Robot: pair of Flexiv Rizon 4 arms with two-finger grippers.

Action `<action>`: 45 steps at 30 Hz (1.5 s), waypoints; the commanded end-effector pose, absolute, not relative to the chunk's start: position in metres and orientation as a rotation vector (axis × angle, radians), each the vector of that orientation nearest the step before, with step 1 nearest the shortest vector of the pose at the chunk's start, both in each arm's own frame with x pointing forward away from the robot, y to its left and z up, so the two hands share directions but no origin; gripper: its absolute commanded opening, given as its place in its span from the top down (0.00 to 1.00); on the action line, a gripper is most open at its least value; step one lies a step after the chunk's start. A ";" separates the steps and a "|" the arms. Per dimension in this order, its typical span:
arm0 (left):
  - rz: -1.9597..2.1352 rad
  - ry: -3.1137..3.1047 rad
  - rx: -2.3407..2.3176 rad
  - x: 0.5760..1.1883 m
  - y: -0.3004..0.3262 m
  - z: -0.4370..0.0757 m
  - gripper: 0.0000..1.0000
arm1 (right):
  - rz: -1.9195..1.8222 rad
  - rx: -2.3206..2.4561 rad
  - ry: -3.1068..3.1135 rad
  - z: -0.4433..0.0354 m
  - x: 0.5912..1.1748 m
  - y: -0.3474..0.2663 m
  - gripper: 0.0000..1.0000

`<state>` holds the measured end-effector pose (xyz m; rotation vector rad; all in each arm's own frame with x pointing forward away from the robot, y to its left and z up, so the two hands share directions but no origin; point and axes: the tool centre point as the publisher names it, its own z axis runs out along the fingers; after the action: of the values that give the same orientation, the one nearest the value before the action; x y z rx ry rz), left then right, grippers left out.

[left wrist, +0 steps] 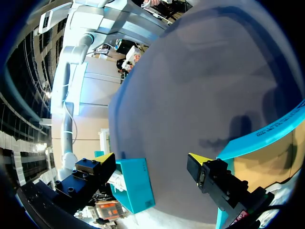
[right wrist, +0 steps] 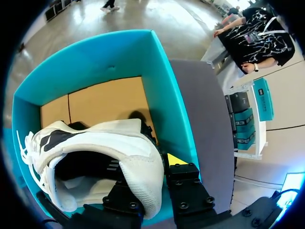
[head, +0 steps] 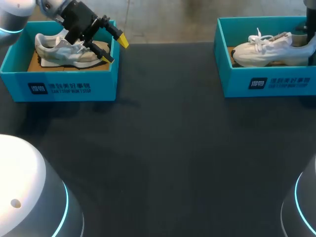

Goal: Take the shoe out of the shoebox, open the shoe tongue, remove and reinsert the insole, then place the shoe into the shoebox

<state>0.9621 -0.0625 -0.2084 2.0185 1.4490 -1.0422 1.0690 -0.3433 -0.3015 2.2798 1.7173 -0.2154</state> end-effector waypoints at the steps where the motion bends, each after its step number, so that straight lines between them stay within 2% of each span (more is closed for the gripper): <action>1: -1.041 1.449 2.022 0.962 -0.063 -0.208 0.00 | -0.185 2.264 1.709 -0.295 1.056 -0.341 1.00; 45: -1.041 1.449 2.022 0.962 -0.063 -0.208 0.00 | -0.211 2.248 1.731 -0.296 1.020 -0.344 1.00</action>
<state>0.9621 -0.0625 -0.2084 2.0185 1.4490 -1.0422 1.0224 -0.3430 -0.2955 2.2515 1.7282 -0.2181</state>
